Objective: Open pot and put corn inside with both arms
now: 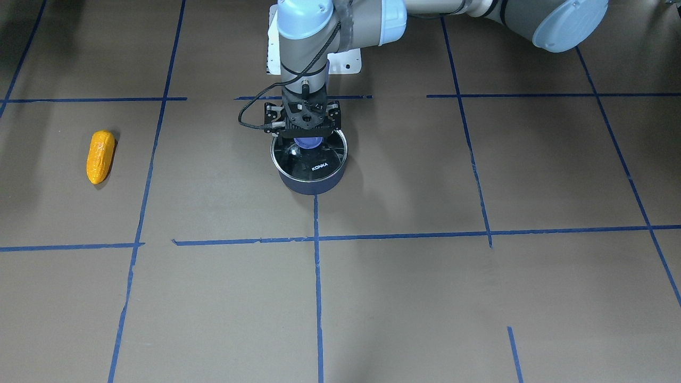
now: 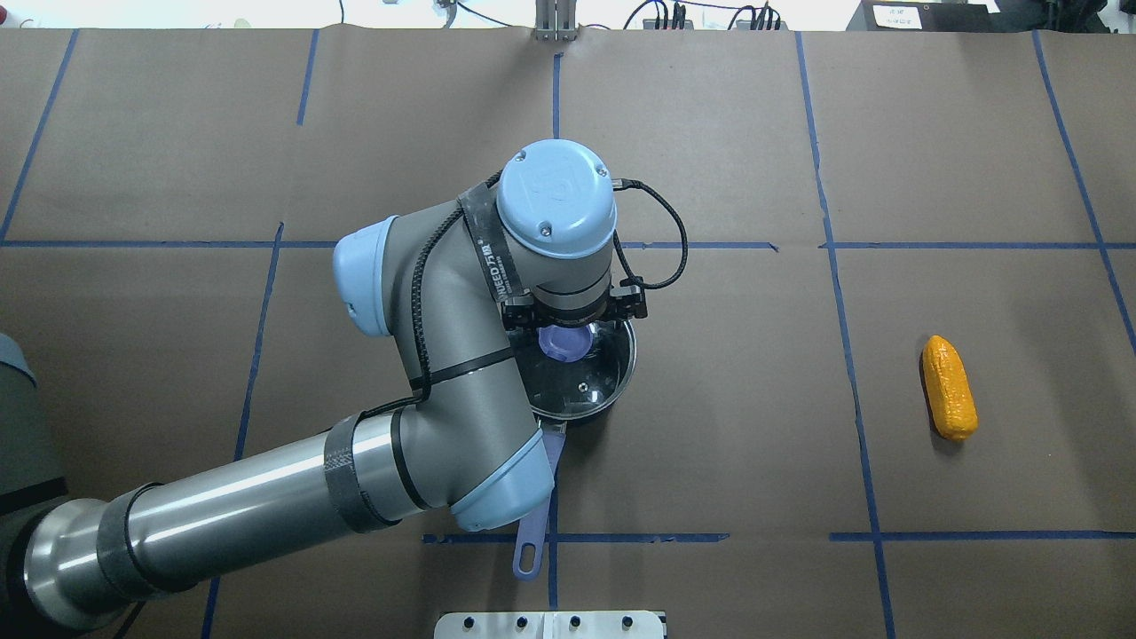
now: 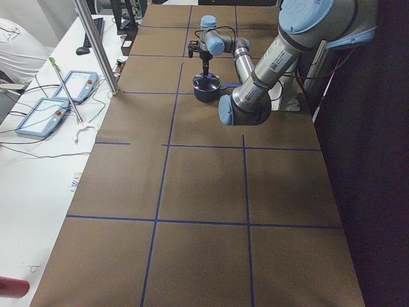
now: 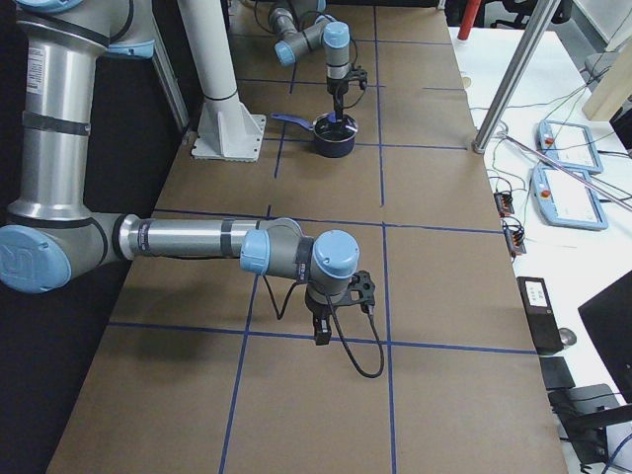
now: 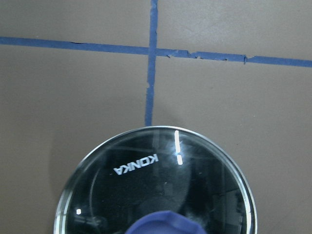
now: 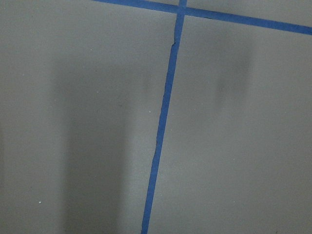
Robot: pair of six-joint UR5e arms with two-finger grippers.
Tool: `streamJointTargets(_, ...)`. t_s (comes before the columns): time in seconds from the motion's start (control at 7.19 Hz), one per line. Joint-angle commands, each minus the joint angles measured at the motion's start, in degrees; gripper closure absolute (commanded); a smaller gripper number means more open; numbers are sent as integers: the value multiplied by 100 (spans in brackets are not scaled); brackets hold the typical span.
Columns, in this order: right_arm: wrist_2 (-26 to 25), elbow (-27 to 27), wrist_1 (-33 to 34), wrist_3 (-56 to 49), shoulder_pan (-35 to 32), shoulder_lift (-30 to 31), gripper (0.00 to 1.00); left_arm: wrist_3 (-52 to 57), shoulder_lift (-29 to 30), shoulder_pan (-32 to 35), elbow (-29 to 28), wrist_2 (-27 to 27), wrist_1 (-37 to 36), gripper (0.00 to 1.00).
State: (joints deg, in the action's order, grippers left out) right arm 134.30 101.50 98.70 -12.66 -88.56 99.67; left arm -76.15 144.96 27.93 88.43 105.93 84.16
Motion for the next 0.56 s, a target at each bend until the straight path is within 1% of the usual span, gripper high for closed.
streamJointTargets(0.0, 0, -7, 0, 0, 6, 0, 0, -22, -20, -7, -90, -19, 3, 0)
streamJointTargets(0.14, 0, -7, 0, 0, 6, 0, 0, -5, -125, -7, -63, -11, 3, 1)
streamJointTargets(0.28, 0, -7, 0, 0, 6, 0, 0, -5, -160, -16, -46, -2, -5, 6)
streamJointTargets(0.42, -9, -7, 0, 0, 6, 0, 0, -13, -152, -16, -28, 42, -23, 43)
